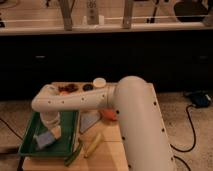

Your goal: Wipe tray with sponge

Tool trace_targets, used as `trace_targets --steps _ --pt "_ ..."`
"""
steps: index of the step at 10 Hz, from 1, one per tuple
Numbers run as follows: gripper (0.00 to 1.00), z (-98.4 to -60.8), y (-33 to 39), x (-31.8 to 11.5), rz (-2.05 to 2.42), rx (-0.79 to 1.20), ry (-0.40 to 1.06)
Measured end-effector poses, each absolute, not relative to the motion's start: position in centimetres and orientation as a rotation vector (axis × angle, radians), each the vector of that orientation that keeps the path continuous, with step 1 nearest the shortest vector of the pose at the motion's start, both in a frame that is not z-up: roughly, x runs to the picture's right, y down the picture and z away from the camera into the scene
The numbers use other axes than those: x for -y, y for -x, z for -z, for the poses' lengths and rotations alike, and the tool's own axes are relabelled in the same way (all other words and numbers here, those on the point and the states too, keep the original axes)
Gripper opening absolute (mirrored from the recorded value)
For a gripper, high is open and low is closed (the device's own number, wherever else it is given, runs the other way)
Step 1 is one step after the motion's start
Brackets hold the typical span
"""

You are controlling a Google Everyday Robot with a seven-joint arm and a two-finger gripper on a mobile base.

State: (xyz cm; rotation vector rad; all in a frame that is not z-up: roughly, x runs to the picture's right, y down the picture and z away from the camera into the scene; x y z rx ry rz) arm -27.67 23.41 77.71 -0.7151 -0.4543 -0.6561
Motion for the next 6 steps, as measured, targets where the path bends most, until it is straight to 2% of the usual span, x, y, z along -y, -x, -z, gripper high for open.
trace_targets --steps 3,6 --pt "0.03 -77.5 24.3 -23.6 0.637 0.438 0.708" --pt "0.03 -78.8 23.7 -21.3 0.617 0.417 0.689"
